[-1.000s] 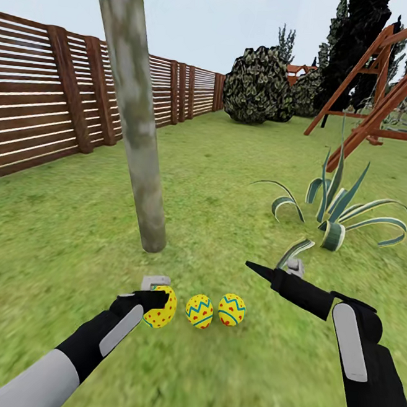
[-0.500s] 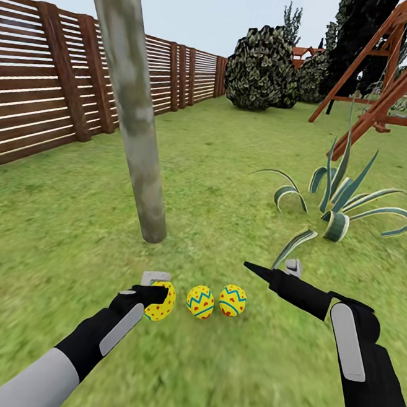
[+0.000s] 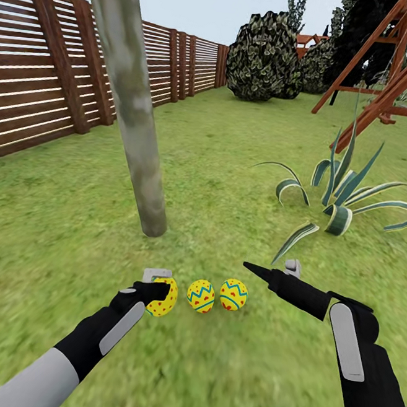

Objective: Take the three Easter eggs out of the wicker basket on the lawn in the garden, then place them on the lawn next to a single tree (choose any tree) so that all three eggs are next to the same tree and none are left in the basket.

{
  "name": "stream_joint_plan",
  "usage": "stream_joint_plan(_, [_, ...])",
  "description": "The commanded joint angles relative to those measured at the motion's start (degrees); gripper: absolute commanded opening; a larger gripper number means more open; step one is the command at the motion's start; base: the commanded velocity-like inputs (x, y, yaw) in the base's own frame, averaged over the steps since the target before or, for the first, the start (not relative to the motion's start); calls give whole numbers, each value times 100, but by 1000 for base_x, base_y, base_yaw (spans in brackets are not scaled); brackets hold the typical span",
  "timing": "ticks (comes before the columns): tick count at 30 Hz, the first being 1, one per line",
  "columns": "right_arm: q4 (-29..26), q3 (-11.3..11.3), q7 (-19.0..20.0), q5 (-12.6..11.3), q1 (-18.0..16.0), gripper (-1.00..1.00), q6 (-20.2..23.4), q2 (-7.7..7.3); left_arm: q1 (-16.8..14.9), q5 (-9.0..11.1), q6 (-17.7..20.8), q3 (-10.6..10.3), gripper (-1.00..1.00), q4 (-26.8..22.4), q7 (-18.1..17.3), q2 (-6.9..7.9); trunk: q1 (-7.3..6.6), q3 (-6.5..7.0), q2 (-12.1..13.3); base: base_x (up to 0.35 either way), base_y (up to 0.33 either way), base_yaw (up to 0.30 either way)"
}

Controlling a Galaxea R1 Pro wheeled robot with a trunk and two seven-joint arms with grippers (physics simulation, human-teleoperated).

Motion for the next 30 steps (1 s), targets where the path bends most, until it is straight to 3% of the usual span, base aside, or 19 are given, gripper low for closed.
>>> stream_joint_plan(1, [-1,-11,48,35,-4,100,27,-2,-2,60,4,-25,-100,-28,59,9,-1,-5,-2,0,0,0])
stream_joint_plan(13, [-13,-19,73,30,-4,100,27,-12,6,60,1,-41,-100,-85,200,4,-1,-5,-2,141,0,0])
stream_joint_plan(23, [-13,-11,64,30,-4,100,27,-3,13,60,-49,-38,-100,-89,219,4,-1,-5,-2,19,0,0])
stream_joint_plan(30, [-16,-11,64,29,-4,100,27,-3,13,60,-59,-25,-100,-89,219,4,17,-160,-11,0,0,0])
